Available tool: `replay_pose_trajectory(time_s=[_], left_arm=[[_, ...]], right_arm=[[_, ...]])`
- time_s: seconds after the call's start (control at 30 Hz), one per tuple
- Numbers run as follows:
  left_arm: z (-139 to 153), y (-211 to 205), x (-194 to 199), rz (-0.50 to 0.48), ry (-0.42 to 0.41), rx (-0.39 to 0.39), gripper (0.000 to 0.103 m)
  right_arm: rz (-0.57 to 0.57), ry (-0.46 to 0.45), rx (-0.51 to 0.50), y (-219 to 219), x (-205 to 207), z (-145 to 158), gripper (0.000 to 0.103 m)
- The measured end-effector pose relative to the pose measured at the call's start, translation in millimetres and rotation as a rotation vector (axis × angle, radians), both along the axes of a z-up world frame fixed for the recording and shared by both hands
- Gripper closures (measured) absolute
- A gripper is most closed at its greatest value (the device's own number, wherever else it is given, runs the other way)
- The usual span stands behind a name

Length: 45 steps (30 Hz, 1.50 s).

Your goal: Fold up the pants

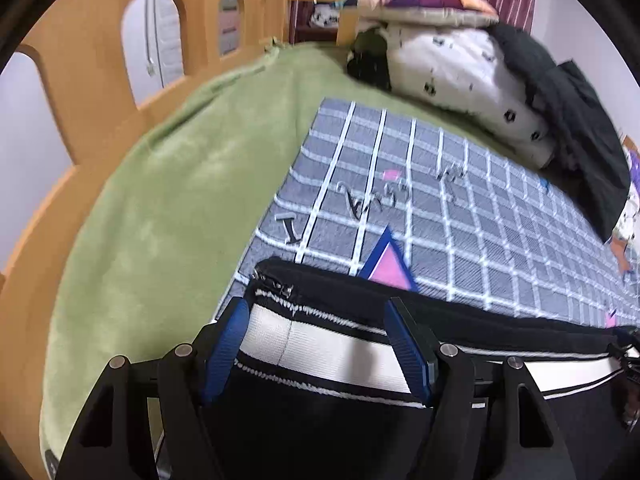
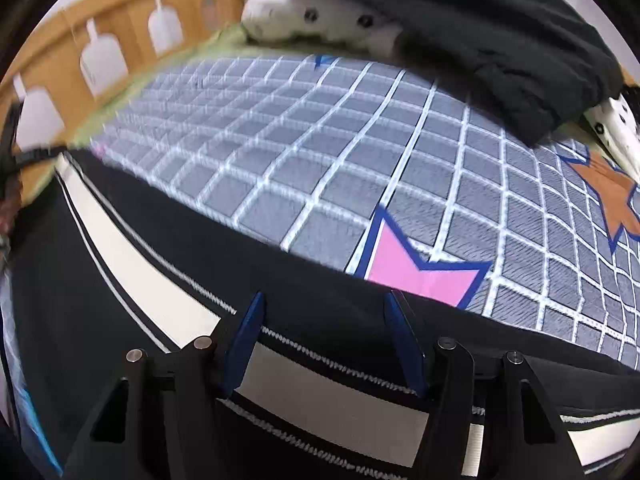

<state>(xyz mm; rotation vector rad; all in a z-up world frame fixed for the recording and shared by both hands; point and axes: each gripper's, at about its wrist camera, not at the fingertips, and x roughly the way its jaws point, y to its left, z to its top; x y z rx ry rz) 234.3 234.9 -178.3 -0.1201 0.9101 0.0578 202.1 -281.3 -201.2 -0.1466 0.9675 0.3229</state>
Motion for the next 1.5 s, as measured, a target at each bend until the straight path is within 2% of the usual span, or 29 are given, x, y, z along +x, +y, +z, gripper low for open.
replay_pose_trajectory(time_s=[0.03,0.07,0.1,0.13,0.2,0.33,0.4,0.47,0.53,0.57,0.6,0.63,0.7,0.77,0.83,0.87,0.93,1.03,1.07,1.1,1.13,1.17,1.23,1.3,1.4,1.5], left_arm=[[-5,-2,2,-0.004,0.005,0.026,0.036],[-9,-4,3,0.004,-0.003,0.068,0.05],[-10,-4,3,0.026,-0.012,0.111,0.073],[-11,-3,1,0.039,-0.022,0.138,0.078],[-4,3,-7,0.025,-0.073,0.079,0.081],[19,19,-22,0.026,-0.182,0.006,0.081],[15,25,-13,0.048,-0.152,-0.021,0.081],[-3,26,3,0.053,-0.059,-0.027,0.081],[-20,21,10,0.062,-0.028,0.012,0.08],[-23,18,10,0.064,-0.03,0.043,0.076],[-23,16,9,0.067,-0.027,0.067,0.072],[-21,14,8,0.072,-0.023,0.092,0.069],[-13,15,3,0.097,-0.017,0.116,0.053],[0,17,-11,0.098,-0.057,0.096,0.049],[8,15,-21,0.08,-0.085,0.067,0.042],[12,13,-26,0.074,-0.098,0.052,0.041],[15,5,-26,0.054,-0.108,0.017,0.041],[13,-21,-23,-0.023,-0.089,-0.051,0.041],[10,-31,-22,-0.05,-0.08,-0.057,0.041],[6,-38,-22,-0.069,-0.073,-0.056,0.04],[-1,-49,-20,-0.095,-0.059,-0.04,0.039],[-10,-57,-17,-0.102,-0.042,-0.007,0.038],[-30,-67,-9,-0.078,0.014,0.065,0.038],[-38,-67,-5,-0.062,0.014,0.059,0.035],[-33,-66,-5,-0.043,0.025,0.045,0.034],[-22,-63,-15,-0.047,0.043,0.004,0.034]], right_arm=[[0.031,-0.012,0.001,4,-3,1,0.068],[0.053,-0.01,0.005,6,-6,3,0.082],[0.055,-0.033,-0.022,9,-10,6,0.093],[0.062,-0.043,-0.042,12,-13,8,0.097],[0.056,-0.082,-0.054,14,-18,16,0.099],[0.034,-0.201,0.023,5,-26,55,0.099],[0.021,-0.221,0.046,2,-20,58,0.099],[0.013,-0.164,0.037,4,-7,43,0.099],[0.0,-0.075,-0.007,9,8,9,0.097],[-0.01,-0.058,-0.019,10,11,-1,0.096],[-0.02,-0.086,-0.016,9,8,-1,0.095],[-0.028,-0.094,-0.015,7,5,5,0.087],[-0.063,-0.091,-0.021,-1,1,16,0.077],[-0.078,-0.143,-0.021,-19,-14,34,0.066],[-0.083,-0.203,-0.043,-45,-33,50,0.032],[-0.093,-0.217,-0.065,-57,-35,53,0.028],[-0.132,-0.206,-0.101,-82,-36,54,0.027],[-0.208,-0.129,-0.06,-113,-26,41,0.03],[-0.208,-0.122,-0.076,-116,-24,34,0.032],[-0.214,-0.125,-0.118,-118,-21,22,0.042],[-0.236,-0.136,-0.159,-119,-19,11,0.047],[-0.243,-0.137,-0.153,-120,-16,3,0.047],[-0.266,-0.15,-0.137,-124,-11,4,0.047],[-0.29,-0.135,-0.136,-127,-6,1,0.048],[-0.305,-0.123,-0.112,-127,1,4,0.049],[-0.409,-0.148,-0.09,-129,-11,18,0.048]])
